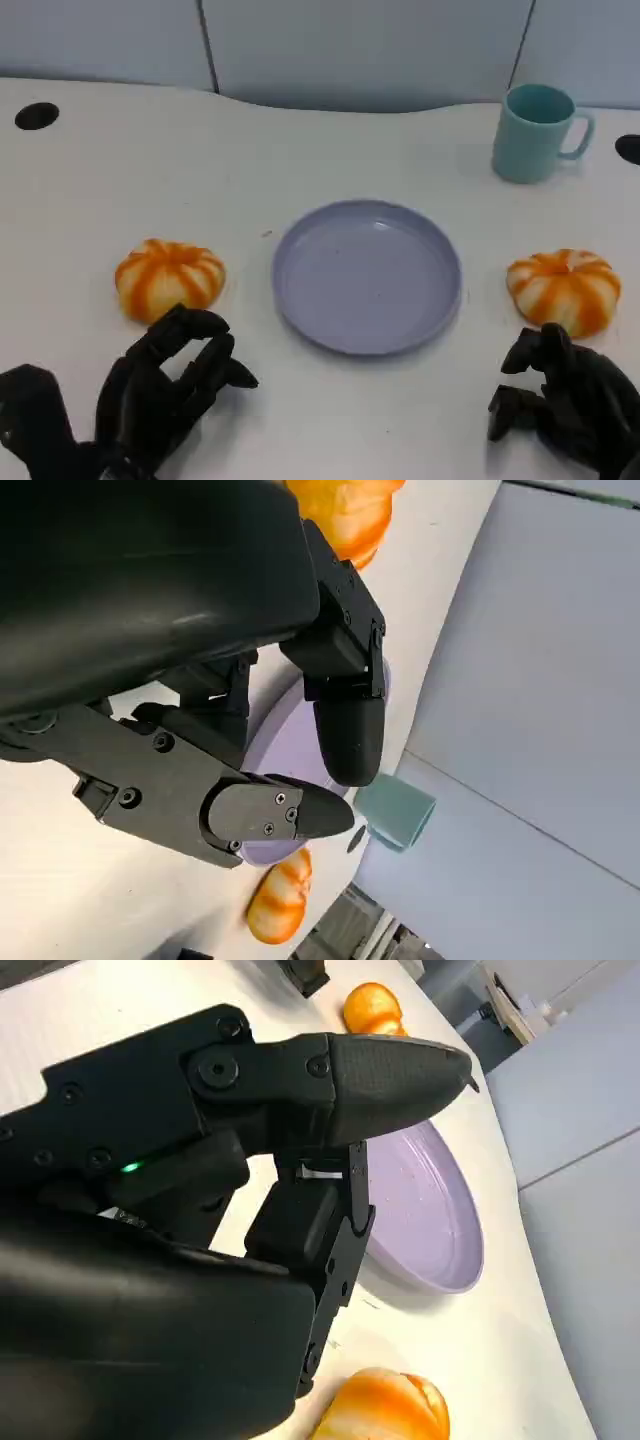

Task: Grasp the bread from the table and place it into the plate.

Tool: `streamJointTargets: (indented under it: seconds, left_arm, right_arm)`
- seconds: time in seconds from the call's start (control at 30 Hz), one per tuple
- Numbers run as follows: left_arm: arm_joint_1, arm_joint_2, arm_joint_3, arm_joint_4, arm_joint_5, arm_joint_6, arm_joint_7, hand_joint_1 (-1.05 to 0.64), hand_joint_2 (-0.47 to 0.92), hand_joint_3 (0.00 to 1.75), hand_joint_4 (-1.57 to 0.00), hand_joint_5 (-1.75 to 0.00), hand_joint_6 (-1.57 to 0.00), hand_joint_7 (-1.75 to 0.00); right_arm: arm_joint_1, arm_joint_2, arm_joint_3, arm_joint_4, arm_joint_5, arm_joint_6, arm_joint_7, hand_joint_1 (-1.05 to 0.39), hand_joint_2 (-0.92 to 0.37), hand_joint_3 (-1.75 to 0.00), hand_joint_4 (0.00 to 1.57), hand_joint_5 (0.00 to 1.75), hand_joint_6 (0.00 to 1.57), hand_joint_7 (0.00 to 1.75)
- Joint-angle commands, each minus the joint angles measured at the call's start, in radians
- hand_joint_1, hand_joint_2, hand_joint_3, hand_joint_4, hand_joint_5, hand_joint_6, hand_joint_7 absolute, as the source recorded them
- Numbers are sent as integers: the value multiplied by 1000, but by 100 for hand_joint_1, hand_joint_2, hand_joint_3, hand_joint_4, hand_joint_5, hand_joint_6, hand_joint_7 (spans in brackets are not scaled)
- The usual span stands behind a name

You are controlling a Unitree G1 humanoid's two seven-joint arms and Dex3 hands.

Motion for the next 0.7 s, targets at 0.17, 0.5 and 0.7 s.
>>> streamJointTargets:
  seconds: [0.17,0.5,0.7]
  left_arm:
    - [-7,24,6,4,5,-21,-10,-44,83,32,-66,-157,-60,-133]
    - [-38,133,-54,47,306,-518,46,-45,92,22,-51,-90,-59,-47]
    - [-79,293,-111,54,757,-749,355,-62,92,15,-27,-69,-52,-4]
  right_arm:
    - [9,-6,1,31,-17,-6,-11,-45,-92,-45,126,116,115,107]
    - [-7,4,5,45,-17,-4,-23,-46,-92,-42,127,114,116,107]
    - [-17,10,4,60,-15,-10,-27,-45,-92,-41,126,113,116,106]
